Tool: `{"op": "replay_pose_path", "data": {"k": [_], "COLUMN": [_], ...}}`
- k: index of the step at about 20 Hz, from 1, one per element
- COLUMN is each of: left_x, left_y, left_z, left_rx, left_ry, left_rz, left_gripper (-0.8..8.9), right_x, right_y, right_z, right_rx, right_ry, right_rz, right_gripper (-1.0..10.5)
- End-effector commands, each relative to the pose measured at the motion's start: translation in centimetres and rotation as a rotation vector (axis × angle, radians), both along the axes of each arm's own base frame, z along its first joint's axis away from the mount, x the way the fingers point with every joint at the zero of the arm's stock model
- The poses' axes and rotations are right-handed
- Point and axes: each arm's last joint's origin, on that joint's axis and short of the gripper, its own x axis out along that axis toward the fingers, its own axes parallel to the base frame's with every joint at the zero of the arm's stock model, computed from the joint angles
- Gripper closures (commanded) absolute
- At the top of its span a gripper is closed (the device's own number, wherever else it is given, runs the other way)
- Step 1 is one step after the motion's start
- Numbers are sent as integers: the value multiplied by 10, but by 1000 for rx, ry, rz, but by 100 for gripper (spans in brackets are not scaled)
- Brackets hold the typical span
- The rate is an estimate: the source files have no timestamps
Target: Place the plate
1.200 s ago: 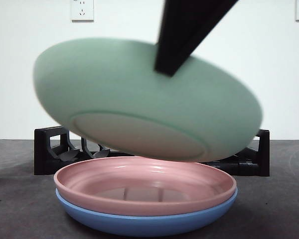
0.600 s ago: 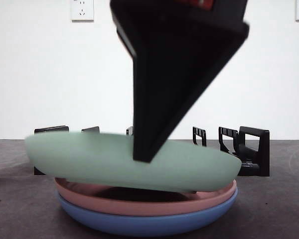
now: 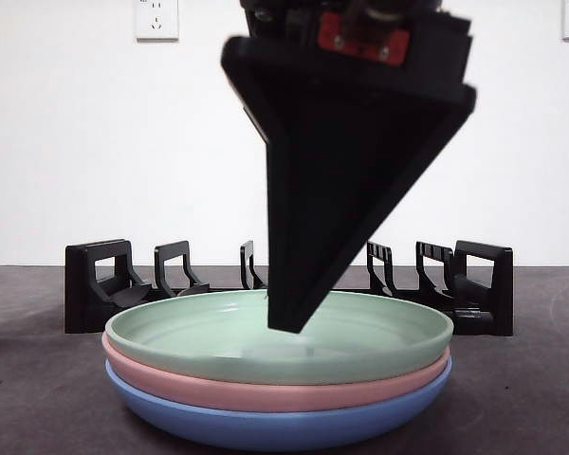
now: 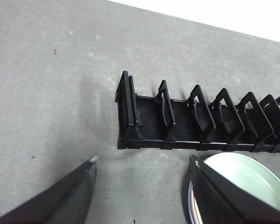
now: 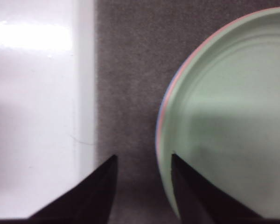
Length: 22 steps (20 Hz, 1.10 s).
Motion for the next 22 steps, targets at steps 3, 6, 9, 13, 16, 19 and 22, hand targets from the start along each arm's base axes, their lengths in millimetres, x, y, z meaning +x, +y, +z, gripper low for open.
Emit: {"op": "replay_pose_path", "data": {"k": [3, 6, 9, 13, 16, 19, 22], "left_x": [0, 2, 5, 13, 24, 37, 44], "left_y": [0, -1, -1, -3, -6, -10, -12], "left_z": [6, 5, 4, 5, 9, 9, 8], "left_rx": [-1, -3, -1, -6, -27, -50, -37], "left_ry": [-23, -15, -2, -8, -57, -65, -65], "left_rz": [0, -8, -7, -6, -15, -22, -28], "left_gripper": [501, 501, 501, 501, 501, 501, 501], "right_x": [-2, 21, 62, 112, 133, 147, 148], "right_y": [7, -15, -55, -121, -166, -199, -209], "right_z": [39, 71, 87, 99, 101, 104, 103], "right_rx": [179, 355, 415, 454, 475, 512, 509], "right_ry": [62, -58, -128, -216, -228, -274, -271], "right_rz": [-35, -157, -363, -663, -837, -1006, -1057], "right_gripper": [690, 690, 690, 690, 690, 690, 689]}}
